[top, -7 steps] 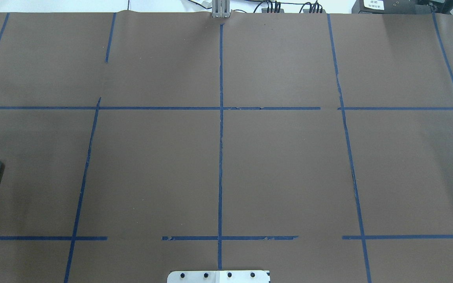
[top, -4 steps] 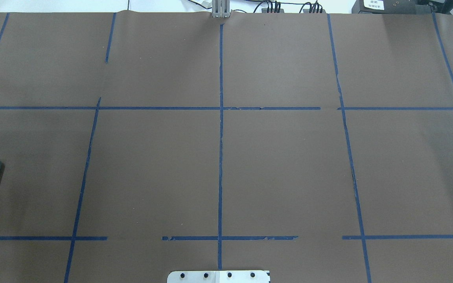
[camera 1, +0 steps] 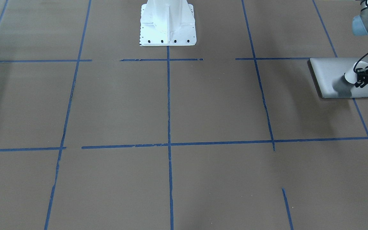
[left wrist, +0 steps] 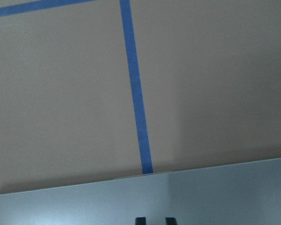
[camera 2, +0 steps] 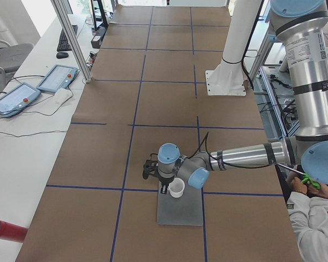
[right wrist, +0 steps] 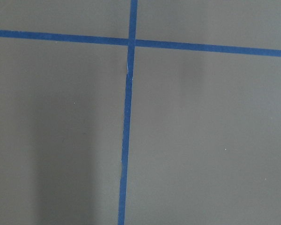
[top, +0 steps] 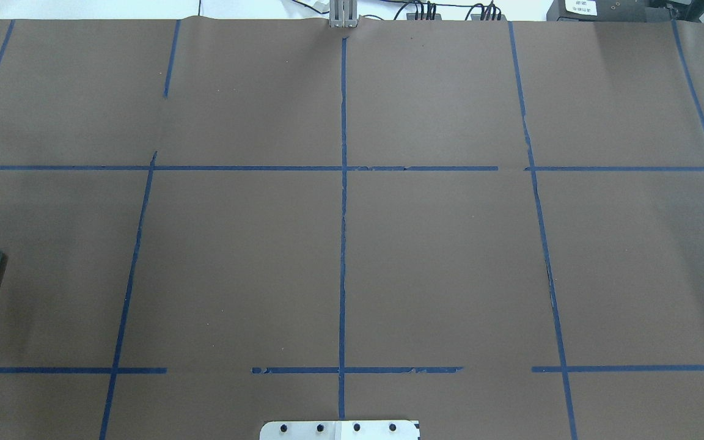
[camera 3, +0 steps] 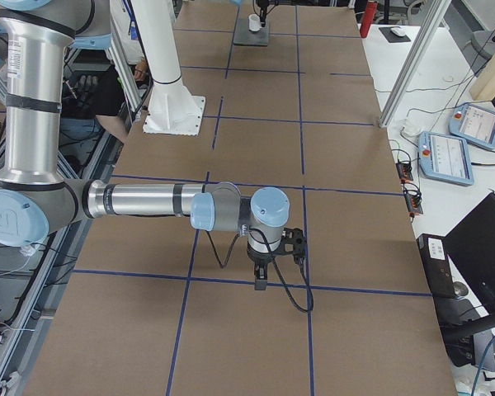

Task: Place cup on laptop

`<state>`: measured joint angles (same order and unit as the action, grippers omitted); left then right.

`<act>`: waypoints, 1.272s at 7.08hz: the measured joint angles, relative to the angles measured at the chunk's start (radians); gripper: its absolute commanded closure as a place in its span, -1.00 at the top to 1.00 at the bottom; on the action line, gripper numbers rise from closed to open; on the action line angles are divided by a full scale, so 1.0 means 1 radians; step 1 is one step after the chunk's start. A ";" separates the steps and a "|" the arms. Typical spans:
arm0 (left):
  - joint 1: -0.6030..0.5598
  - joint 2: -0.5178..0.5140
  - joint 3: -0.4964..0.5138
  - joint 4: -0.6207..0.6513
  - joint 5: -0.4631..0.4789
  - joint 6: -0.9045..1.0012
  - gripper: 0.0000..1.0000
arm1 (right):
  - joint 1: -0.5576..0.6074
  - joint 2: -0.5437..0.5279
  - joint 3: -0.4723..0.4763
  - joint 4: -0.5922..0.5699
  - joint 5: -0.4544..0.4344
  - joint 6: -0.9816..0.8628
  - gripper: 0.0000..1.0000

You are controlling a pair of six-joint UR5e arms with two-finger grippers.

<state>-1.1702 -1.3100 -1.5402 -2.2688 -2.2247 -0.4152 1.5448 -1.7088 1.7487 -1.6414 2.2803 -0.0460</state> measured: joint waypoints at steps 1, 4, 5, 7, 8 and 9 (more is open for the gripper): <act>0.005 0.000 0.002 0.000 -0.019 0.000 -1.00 | 0.000 0.000 0.000 0.000 0.000 0.000 1.00; 0.022 0.003 0.005 0.000 -0.035 0.002 0.33 | 0.000 0.000 0.000 0.001 0.000 0.000 1.00; 0.023 0.005 0.007 -0.001 -0.035 0.007 0.99 | 0.000 0.000 0.000 0.001 0.001 0.000 1.00; 0.024 0.006 0.009 -0.006 -0.035 0.015 1.00 | 0.000 0.000 0.000 0.000 0.001 0.000 1.00; 0.023 0.007 0.003 -0.005 -0.035 0.017 1.00 | 0.000 0.000 0.000 0.001 0.001 0.000 1.00; 0.018 0.011 -0.027 -0.002 -0.043 0.018 1.00 | 0.000 0.000 0.000 0.001 0.001 0.000 1.00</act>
<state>-1.1526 -1.2991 -1.5671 -2.2707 -2.2675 -0.3976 1.5447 -1.7088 1.7487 -1.6407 2.2810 -0.0460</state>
